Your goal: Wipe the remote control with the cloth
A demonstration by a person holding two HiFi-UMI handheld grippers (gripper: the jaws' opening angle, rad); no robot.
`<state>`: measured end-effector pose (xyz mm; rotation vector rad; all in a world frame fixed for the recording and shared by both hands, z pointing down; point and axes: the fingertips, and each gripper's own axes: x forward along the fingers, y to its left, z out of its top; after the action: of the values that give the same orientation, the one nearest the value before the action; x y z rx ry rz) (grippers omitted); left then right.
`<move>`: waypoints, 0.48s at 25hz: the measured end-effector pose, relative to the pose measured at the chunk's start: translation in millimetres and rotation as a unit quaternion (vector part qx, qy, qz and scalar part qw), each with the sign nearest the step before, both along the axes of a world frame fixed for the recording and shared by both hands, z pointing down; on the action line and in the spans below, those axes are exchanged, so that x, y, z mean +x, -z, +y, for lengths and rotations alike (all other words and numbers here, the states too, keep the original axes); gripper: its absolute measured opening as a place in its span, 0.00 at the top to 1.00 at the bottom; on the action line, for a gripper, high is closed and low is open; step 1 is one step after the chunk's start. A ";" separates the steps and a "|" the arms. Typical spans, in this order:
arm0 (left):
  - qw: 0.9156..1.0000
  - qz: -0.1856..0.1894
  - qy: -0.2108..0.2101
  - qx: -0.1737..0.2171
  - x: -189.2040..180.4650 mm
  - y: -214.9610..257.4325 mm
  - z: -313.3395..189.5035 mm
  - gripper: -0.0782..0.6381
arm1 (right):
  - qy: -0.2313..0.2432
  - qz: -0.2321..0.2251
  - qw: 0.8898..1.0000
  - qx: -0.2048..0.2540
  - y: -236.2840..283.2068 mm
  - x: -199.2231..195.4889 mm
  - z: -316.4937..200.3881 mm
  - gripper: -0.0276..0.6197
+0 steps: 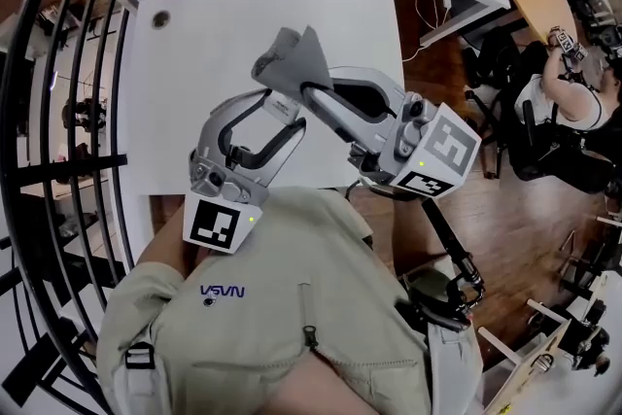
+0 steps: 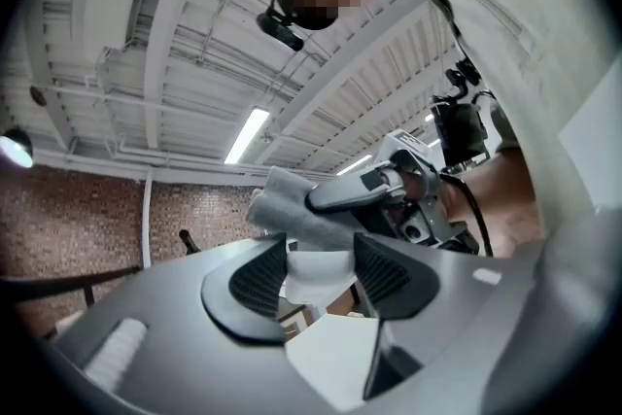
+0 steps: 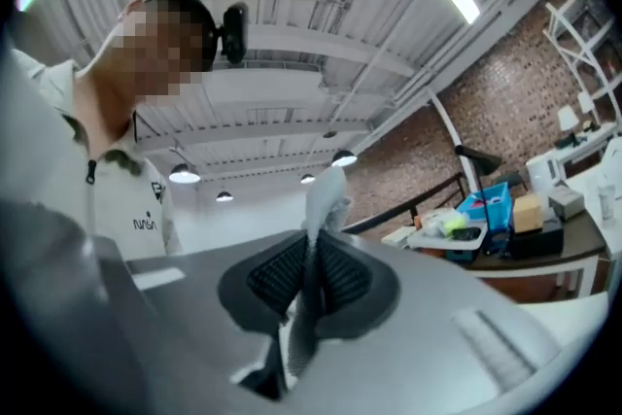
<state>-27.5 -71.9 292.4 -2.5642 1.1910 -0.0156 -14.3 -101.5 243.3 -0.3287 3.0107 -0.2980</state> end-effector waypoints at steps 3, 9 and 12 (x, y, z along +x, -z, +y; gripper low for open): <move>0.992 0.103 0.008 -0.066 -18.6 -0.5 -12.3 0.57 | -0.071 -0.058 0.995 -0.030 7.7 27.2 -24.6 0.93; 0.939 0.306 -0.003 -0.158 -62.6 0.3 -37.3 0.58 | -0.224 -0.130 0.960 -0.109 -11.1 81.8 -70.6 0.93; 0.882 0.413 -0.016 -0.225 -75.1 -6.8 -48.1 0.58 | -0.249 -0.126 0.949 -0.145 -35.4 83.6 -75.3 0.93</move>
<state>-102.6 -120.0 299.2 -3.1062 1.5478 1.0215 69.4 -176.9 278.7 -0.9707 2.5169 -0.6698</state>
